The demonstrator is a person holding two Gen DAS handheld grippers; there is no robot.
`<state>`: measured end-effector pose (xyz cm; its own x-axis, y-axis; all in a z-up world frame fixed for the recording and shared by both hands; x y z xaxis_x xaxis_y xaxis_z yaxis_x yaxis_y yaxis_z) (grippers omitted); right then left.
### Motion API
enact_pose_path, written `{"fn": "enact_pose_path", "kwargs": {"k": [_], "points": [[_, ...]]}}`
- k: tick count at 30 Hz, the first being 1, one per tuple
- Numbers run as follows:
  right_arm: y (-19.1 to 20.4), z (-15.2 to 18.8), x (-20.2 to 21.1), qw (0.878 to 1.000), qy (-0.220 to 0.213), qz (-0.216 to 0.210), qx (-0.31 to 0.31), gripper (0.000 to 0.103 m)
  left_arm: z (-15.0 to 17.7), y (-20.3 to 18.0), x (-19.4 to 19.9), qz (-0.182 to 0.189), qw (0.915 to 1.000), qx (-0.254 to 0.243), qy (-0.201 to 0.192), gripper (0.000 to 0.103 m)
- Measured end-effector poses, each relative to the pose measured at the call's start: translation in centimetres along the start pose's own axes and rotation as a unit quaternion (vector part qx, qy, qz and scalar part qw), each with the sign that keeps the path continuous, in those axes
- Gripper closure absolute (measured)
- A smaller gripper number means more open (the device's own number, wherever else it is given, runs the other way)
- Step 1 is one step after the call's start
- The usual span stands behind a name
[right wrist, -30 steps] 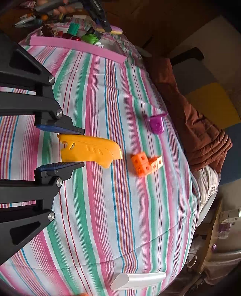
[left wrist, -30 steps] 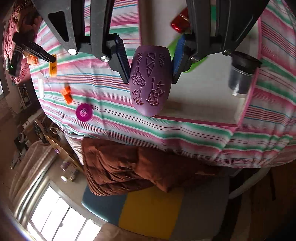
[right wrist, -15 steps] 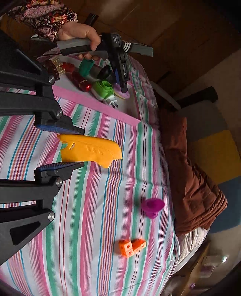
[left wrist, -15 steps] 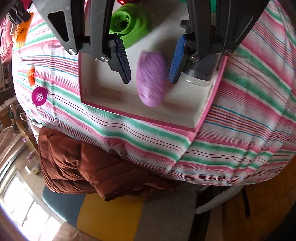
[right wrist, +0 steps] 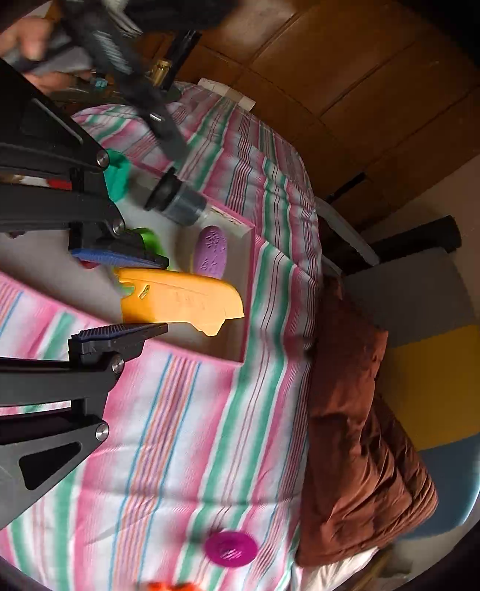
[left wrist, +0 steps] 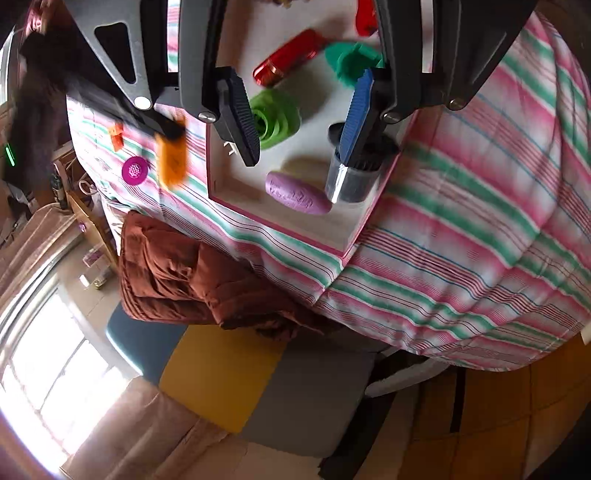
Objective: Organize rigid objects
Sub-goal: 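Lower the yellow comb-shaped piece into the tray and open the right gripper, then grasp the orange cube stack with right while left grasps the magenta cup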
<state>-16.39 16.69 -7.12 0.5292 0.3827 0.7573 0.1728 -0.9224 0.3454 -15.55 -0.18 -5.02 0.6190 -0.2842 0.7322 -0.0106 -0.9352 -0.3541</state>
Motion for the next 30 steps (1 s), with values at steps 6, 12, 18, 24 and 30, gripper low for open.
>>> {"fn": "enact_pose_path", "kwargs": {"k": [6,12,18,24,30], "points": [[0.1,-1.6,-4.6,0.999,0.018,0.030,0.009,0.074,1.0,0.6,1.2,0.005,0.9999,0.014,0.005,0.057],[-1.6,-1.1,-1.6,1.000,-0.016,0.005,-0.004,0.053,1.0,-0.3,1.3,0.009,0.9999,0.015,0.001,0.057],[-11.0,0.8,5.9,0.987,-0.086,0.128,-0.042,0.047,1.2,-4.7,0.6,0.050,0.9987,-0.008,0.008,0.057],[-25.3,1.9,9.2,0.944,-0.084,0.307,-0.091,0.045,2.4,-11.9,-0.8,0.076,0.9941,-0.070,0.033,0.057],[-33.4,2.0,7.0,0.945,-0.038,0.276,-0.169,0.057,3.2,-20.2,-4.0,0.070,0.9819,-0.168,0.054,0.057]]}}
Point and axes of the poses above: each gripper's, at about its wrist camera, not at the fingertips, and x roughly against the way its jaws point, y to its left, z to its underside, the point moved 6 cm from there along -x, roughly the way its jaws point, and after that the axes turned 2 degrees about -y, right-handed, at the moved point
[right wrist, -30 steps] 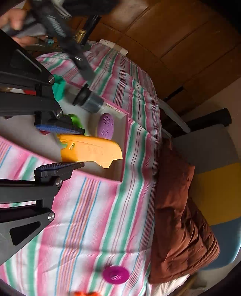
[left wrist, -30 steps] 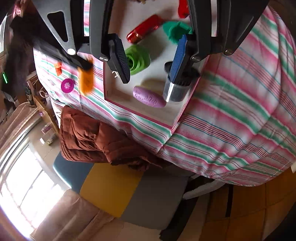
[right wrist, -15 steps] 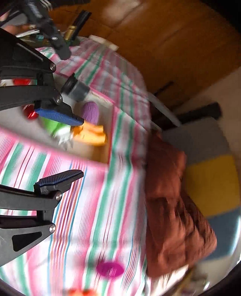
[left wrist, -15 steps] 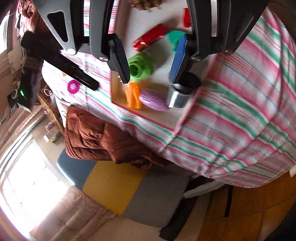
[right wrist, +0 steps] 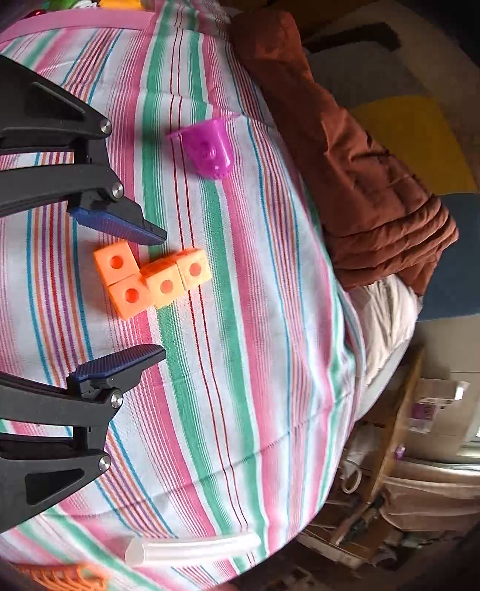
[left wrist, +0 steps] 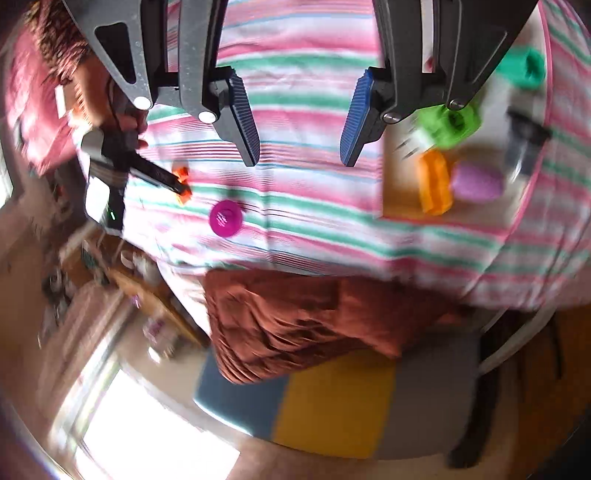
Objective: Organize rigid objects
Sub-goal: 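Grasp the orange cube stack with right while left grasps the magenta cup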
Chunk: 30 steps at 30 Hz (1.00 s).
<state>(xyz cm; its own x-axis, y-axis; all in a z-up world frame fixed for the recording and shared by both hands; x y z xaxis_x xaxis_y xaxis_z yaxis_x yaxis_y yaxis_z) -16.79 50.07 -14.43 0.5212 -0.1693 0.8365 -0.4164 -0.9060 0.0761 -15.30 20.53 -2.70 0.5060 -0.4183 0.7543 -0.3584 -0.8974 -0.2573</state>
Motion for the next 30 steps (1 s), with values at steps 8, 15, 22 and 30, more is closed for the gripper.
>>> {"fn": "enact_pose_path", "kwargs": {"k": [8,15,22,30], "points": [[-2.4,4.1,2.7,0.997,0.048,-0.055,-0.001,0.076,-3.0,-8.0,-11.3,0.008,0.9941,-0.099,0.043,0.045],[-4.9,8.9,5.9,0.995,0.052,-0.089,0.003,0.076,-4.7,-10.9,-19.7,-0.020,0.9901,-0.126,0.059,0.027],[-5.0,8.8,5.9,0.994,0.052,-0.092,0.003,0.075,-4.4,-12.1,-22.2,0.003,0.9883,-0.132,0.076,0.039],[-4.5,8.7,5.9,0.994,0.043,-0.099,-0.007,0.076,-3.4,-10.8,-17.6,0.007,0.9923,-0.111,0.053,0.049]]}}
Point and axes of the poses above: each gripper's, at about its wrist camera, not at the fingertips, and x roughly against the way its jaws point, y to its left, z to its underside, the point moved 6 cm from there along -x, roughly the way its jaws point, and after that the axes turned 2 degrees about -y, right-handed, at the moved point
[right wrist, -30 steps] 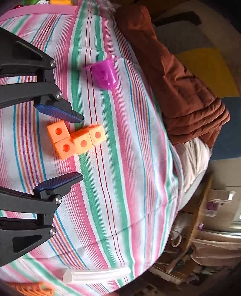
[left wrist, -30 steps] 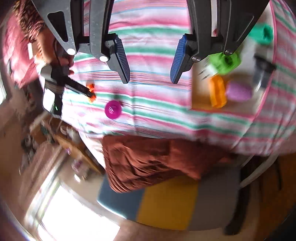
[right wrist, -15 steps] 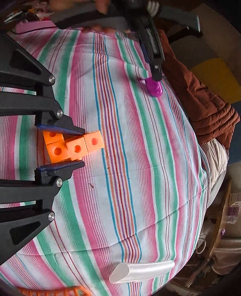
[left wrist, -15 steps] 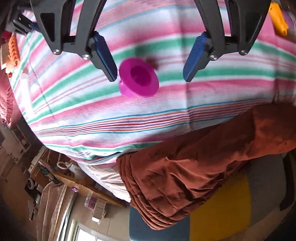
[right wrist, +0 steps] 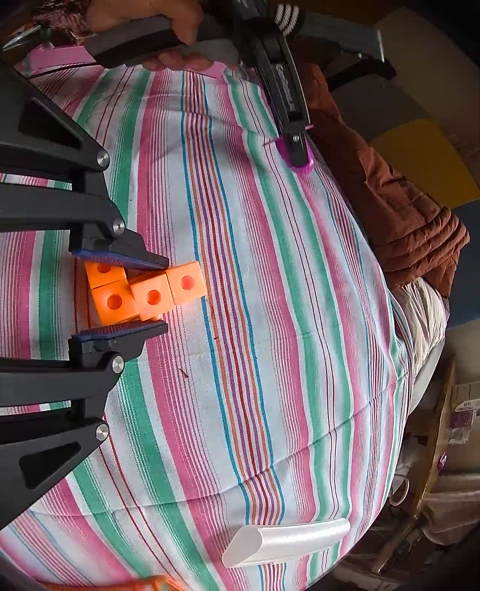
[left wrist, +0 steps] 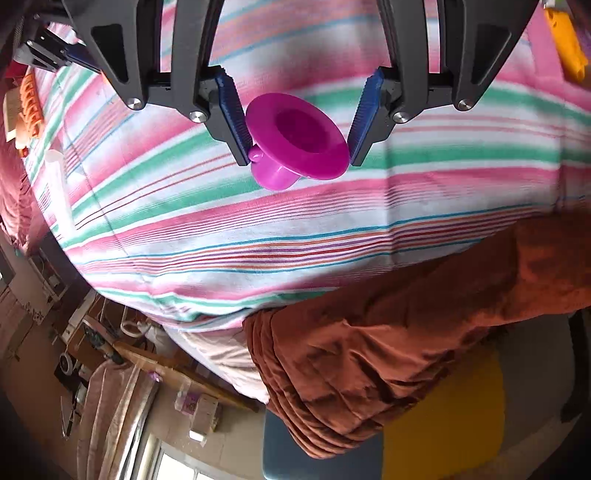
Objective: Organize rigid objects
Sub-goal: 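Grasp the orange cube stack with right while left grasps the magenta cup, then release the orange cubes in the tray with right while left releases the magenta cup there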
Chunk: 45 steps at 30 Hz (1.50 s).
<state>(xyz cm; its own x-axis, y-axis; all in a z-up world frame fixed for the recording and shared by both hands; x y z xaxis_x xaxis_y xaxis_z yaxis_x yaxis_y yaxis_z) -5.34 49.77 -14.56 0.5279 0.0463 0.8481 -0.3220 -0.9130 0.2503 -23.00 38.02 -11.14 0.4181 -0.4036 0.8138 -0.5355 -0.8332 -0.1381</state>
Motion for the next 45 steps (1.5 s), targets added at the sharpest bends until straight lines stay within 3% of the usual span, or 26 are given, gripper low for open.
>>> {"fn": "enact_pose_path", "kwargs": {"k": [5,8,12,17,22,25,28,34,37,40,43,45], "points": [[2.5,0.9,0.7,0.999,0.012,-0.032,0.008,0.077,2.6,2.3,8.7,0.030,0.9982,0.047,-0.021,0.049],[5.6,1.4,2.0,0.998,0.005,-0.062,0.027,0.079,5.5,4.8,14.6,0.021,0.9978,0.049,-0.041,0.049],[10.6,2.6,3.7,0.995,-0.013,-0.080,0.064,0.079,10.9,9.9,19.6,0.013,0.9949,0.093,-0.038,0.049],[15.5,4.5,5.2,0.990,-0.014,-0.119,0.075,0.079,17.0,14.3,20.4,-0.006,0.9919,0.125,-0.018,0.049],[20.7,6.1,6.3,0.984,-0.014,-0.152,0.097,0.079,20.9,16.3,18.7,0.005,0.9879,0.154,0.014,0.049],[23.7,6.9,6.7,0.980,-0.014,-0.165,0.115,0.079,21.7,16.5,18.5,-0.014,0.9883,0.151,0.017,0.049],[26.3,7.5,6.6,0.975,-0.011,-0.181,0.127,0.079,22.1,16.8,20.0,-0.007,0.9873,0.159,-0.002,0.048],[31.8,8.4,5.0,0.968,0.001,-0.186,0.170,0.079,22.9,18.2,23.9,-0.080,0.9883,0.124,-0.039,0.048],[33.4,8.3,3.5,0.968,0.007,-0.177,0.177,0.079,22.7,18.3,24.2,-0.049,0.9901,0.125,-0.039,0.048],[34.3,8.3,2.1,0.970,0.026,-0.165,0.178,0.079,22.0,18.9,25.1,-0.049,0.9878,0.136,-0.058,0.048],[34.9,8.7,1.3,0.969,0.038,-0.154,0.190,0.079,21.6,20.5,26.6,-0.087,0.9819,0.144,-0.086,0.048],[35.3,8.9,1.0,0.968,0.032,-0.141,0.203,0.079,21.8,21.6,27.2,-0.121,0.9778,0.148,-0.085,0.048]]}}
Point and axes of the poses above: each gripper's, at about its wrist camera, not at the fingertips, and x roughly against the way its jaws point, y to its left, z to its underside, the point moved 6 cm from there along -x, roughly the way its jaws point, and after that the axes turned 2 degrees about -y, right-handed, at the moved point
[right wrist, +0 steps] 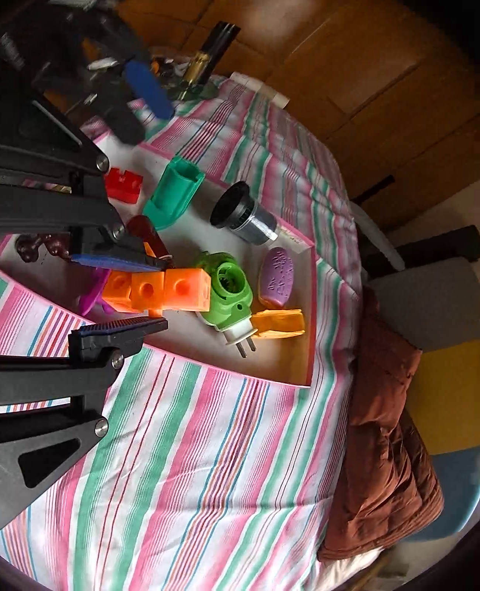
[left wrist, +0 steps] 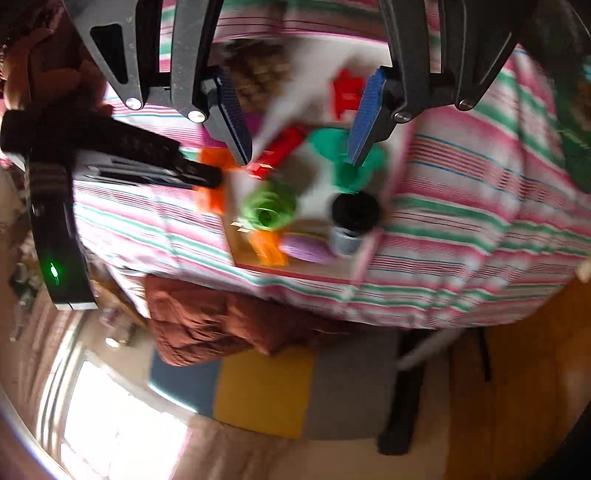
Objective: Organize rigid objects
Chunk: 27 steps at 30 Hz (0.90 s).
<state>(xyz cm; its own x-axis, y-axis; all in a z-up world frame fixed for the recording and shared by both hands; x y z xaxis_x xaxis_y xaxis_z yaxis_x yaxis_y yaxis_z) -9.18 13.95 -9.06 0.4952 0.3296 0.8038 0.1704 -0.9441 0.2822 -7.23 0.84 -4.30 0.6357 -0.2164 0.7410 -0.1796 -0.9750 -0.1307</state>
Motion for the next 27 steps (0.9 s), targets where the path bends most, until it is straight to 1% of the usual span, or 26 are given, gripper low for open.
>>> {"fn": "enact_pose_path", "kwargs": {"k": [2,3,4,5,6,7,8,10,11,14,16,19,23,27], "points": [[0.4,-0.2,-0.3,1.000,-0.006,0.018,0.019,0.079,0.0,0.9,0.3,-0.032,0.9995,0.004,-0.002,0.048],[0.4,-0.2,-0.3,0.999,-0.010,0.034,0.027,0.076,0.0,1.1,0.4,-0.043,0.9990,0.005,-0.002,0.048],[0.5,-0.4,-0.3,0.998,-0.016,0.049,0.036,0.060,0.0,1.3,0.6,-0.054,0.9985,0.007,-0.003,0.048],[0.6,-0.4,0.1,0.997,-0.028,0.057,0.044,0.047,0.1,1.4,0.8,-0.061,0.9981,0.008,-0.004,0.048],[0.7,-0.4,0.5,0.996,-0.041,0.065,0.049,0.020,0.1,1.5,1.0,-0.068,0.9976,0.008,-0.006,0.048],[0.8,-0.4,1.3,0.994,-0.058,0.076,0.056,0.000,0.3,1.6,1.3,-0.076,0.9970,0.007,-0.008,0.048],[1.1,-0.3,2.1,0.991,-0.076,0.085,0.066,0.000,0.4,1.7,1.7,-0.084,0.9965,0.004,-0.008,0.048],[2.0,0.1,3.6,0.985,-0.100,0.104,0.094,0.000,0.5,1.8,2.0,-0.097,0.9952,0.000,-0.010,0.048],[2.5,0.3,4.3,0.981,-0.111,0.114,0.107,0.000,0.5,1.7,2.1,-0.098,0.9951,-0.006,-0.010,0.048],[3.6,0.8,5.6,0.974,-0.128,0.143,0.120,0.000,0.6,2.0,3.0,-0.119,0.9928,-0.011,-0.012,0.048],[3.9,1.3,5.8,0.976,-0.122,0.145,0.110,0.000,0.9,2.4,3.7,-0.127,0.9917,-0.010,-0.015,0.048],[4.1,1.7,5.6,0.980,-0.106,0.146,0.088,0.000,1.4,3.3,4.5,-0.127,0.9918,0.008,-0.010,0.048],[4.2,2.3,5.5,0.980,-0.091,0.164,0.068,0.000,1.8,4.6,5.1,-0.133,0.9906,0.029,-0.003,0.048],[4.1,3.1,5.8,0.978,-0.086,0.183,0.048,0.000,2.1,5.1,5.4,-0.146,0.9888,0.032,0.002,0.048]]}}
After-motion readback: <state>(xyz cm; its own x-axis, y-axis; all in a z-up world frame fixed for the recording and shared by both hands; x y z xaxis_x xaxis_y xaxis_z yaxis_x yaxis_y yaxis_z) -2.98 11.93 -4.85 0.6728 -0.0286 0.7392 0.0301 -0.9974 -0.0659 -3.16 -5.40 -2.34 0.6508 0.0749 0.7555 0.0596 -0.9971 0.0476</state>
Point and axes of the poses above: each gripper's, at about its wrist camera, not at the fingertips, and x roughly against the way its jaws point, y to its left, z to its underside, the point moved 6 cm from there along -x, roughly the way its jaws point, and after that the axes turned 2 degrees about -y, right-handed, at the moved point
